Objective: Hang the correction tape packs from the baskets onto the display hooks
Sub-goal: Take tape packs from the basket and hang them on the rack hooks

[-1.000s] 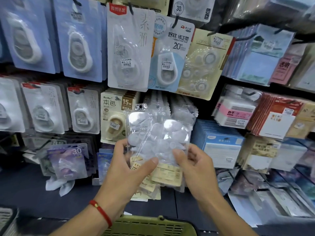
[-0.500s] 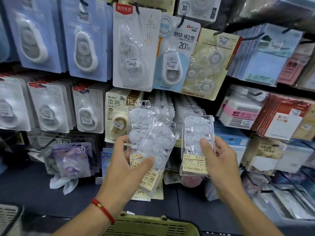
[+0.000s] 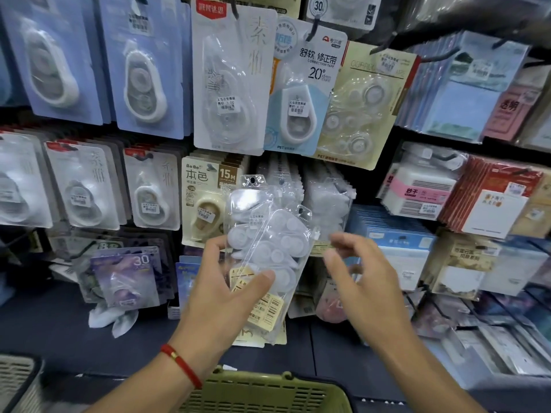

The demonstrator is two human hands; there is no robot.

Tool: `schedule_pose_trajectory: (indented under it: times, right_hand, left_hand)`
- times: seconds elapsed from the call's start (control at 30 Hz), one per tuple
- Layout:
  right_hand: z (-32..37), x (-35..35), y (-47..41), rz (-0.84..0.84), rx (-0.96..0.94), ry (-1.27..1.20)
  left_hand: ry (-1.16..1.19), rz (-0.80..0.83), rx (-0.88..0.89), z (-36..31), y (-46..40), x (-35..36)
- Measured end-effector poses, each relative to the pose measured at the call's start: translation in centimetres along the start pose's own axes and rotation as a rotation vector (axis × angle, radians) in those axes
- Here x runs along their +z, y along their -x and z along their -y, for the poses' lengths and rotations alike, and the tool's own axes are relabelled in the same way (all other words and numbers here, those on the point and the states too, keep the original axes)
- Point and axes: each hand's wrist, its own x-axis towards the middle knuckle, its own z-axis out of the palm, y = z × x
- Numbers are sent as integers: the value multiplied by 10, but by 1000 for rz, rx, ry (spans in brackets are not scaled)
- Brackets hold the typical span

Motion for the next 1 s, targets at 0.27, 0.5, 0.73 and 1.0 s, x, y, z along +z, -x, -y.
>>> schedule_pose_trajectory:
  times: [0.27, 0.5, 0.73, 1.0]
  right_hand:
    - [9, 25, 13, 168, 226, -453]
    - [-10, -1, -7, -75, 283, -476]
    - [-16, -3, -12, -52, 289, -499]
    - [-17, -8, -17, -70, 311, -544]
  left_hand:
    - [-29, 59, -10, 2, 4, 6]
    - [-8, 19, -37, -2, 2, 4]
    - [-17, 34, -38, -5, 5, 6]
    - [-12, 20, -33, -7, 6, 7]
